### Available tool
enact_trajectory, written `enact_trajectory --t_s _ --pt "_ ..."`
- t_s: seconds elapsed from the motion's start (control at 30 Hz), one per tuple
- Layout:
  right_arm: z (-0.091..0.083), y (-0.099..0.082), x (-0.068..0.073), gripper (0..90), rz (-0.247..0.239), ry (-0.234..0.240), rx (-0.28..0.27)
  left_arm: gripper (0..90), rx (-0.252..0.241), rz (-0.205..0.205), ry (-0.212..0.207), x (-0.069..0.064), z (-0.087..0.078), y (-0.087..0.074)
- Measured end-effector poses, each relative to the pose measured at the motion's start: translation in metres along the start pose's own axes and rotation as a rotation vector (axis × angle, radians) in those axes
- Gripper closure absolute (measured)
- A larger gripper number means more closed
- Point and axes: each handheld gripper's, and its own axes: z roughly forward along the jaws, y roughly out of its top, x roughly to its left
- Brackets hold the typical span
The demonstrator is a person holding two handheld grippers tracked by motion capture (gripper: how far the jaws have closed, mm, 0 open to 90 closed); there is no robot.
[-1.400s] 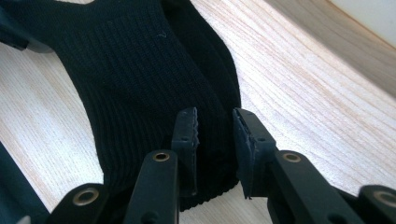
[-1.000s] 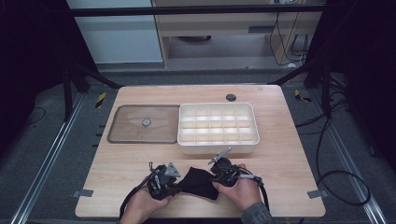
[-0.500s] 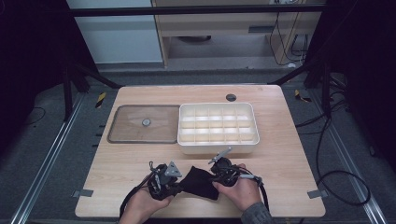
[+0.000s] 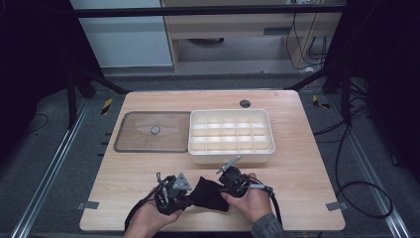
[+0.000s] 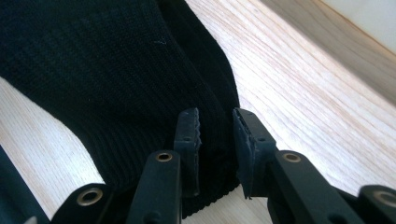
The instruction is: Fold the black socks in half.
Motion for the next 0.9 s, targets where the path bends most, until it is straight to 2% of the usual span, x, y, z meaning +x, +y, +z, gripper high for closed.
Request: enact_trajectory --t_s 0.47,0.9 --pt "0.010 0.016 0.012 72.0 -0.019 0.033 -0.009 84.3 0.022 0.004 0.012 0.004 -0.015 -0.013" --pt "0.014 0.023 0.019 71.7 -0.039 0.034 -0.002 84.3 0.038 -0.019 0.014 0.012 -0.016 -0.025"
